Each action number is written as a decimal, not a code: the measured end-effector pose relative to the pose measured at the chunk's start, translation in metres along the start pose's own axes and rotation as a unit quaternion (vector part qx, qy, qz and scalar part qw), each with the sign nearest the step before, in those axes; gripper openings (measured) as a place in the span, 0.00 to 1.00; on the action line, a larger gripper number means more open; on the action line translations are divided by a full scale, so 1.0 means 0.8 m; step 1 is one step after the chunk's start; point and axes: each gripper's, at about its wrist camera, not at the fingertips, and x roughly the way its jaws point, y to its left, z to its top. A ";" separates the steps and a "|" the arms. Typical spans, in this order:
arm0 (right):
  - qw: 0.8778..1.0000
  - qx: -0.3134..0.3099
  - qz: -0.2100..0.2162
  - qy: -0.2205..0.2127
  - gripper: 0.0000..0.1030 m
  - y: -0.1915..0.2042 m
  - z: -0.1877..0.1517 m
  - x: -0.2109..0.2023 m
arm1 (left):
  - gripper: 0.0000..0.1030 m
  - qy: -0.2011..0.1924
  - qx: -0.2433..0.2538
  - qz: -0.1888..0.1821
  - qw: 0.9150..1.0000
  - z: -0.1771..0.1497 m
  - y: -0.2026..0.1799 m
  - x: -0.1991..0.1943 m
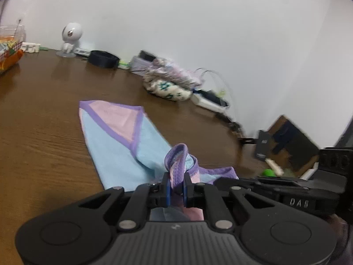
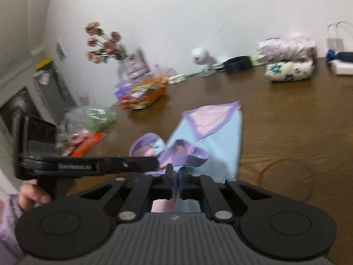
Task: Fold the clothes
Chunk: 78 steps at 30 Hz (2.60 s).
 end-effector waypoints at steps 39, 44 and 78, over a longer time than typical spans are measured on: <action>0.992 -0.034 0.095 0.071 0.12 -0.001 -0.075 -0.029 | 0.12 0.047 0.001 -0.001 0.999 -0.095 -0.023 -0.074; 0.992 -0.028 0.073 0.098 0.05 0.005 -0.077 -0.048 | 0.22 0.049 0.020 -0.010 0.999 -0.098 -0.019 -0.087; 0.968 -0.229 0.047 0.091 0.40 0.058 -0.084 -0.037 | 0.56 -0.003 0.439 0.034 0.898 -0.166 -0.103 -0.089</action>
